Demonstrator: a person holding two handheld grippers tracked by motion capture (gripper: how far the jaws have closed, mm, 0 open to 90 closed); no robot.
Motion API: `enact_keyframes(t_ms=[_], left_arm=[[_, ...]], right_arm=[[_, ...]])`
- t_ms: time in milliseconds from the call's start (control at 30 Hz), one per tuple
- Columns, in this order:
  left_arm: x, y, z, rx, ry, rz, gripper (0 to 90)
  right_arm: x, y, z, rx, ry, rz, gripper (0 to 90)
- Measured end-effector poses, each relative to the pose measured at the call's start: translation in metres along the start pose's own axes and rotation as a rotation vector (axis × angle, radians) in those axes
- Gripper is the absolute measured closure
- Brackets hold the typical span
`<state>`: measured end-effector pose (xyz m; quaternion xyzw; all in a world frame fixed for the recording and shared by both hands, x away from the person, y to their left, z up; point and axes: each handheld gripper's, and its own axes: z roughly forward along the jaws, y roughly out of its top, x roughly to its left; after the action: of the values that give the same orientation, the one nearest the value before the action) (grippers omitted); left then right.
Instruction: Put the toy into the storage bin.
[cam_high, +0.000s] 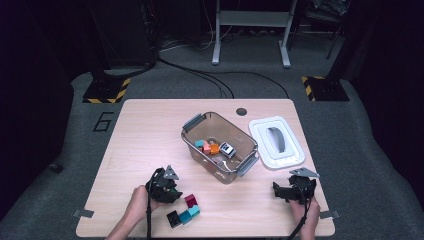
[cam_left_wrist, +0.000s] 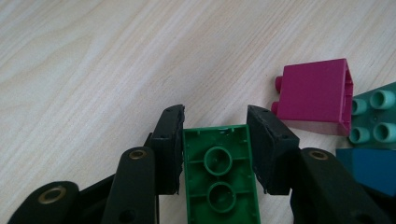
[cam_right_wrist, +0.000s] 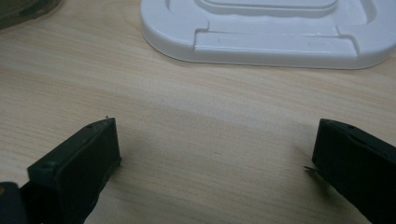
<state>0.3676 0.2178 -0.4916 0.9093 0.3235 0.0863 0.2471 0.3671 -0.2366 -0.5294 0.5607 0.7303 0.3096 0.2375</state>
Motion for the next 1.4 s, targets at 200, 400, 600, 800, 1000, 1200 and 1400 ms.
enact_keyframes(t_ms=[200,400,600,800,1000,1200,1400], left_arm=[[0.001,0.001,-0.002,-0.008,-0.008,0.010,59.0],[0.005,0.005,-0.011,-0.054,0.002,0.001,59.0],[0.008,0.012,-0.019,-0.083,0.010,-0.012,59.0],[0.013,0.019,-0.027,-0.104,0.028,-0.008,59.0],[0.017,0.028,-0.034,-0.128,0.037,-0.001,59.0],[0.023,0.039,-0.043,-0.148,0.043,0.004,59.0],[0.030,0.050,-0.051,-0.170,0.040,-0.003,59.0]], right_arm=[[0.000,0.000,0.000,0.000,0.000,-0.001,0.1],[0.000,0.000,0.000,0.000,0.000,0.000,0.1],[0.000,0.000,0.000,0.000,0.000,-0.001,0.1],[0.000,0.000,0.000,0.000,0.001,-0.002,0.1],[0.000,0.000,0.000,-0.001,0.001,-0.002,0.1],[0.000,0.000,0.000,0.000,0.000,-0.002,0.0],[0.000,0.000,0.000,0.000,0.000,-0.001,0.1]])
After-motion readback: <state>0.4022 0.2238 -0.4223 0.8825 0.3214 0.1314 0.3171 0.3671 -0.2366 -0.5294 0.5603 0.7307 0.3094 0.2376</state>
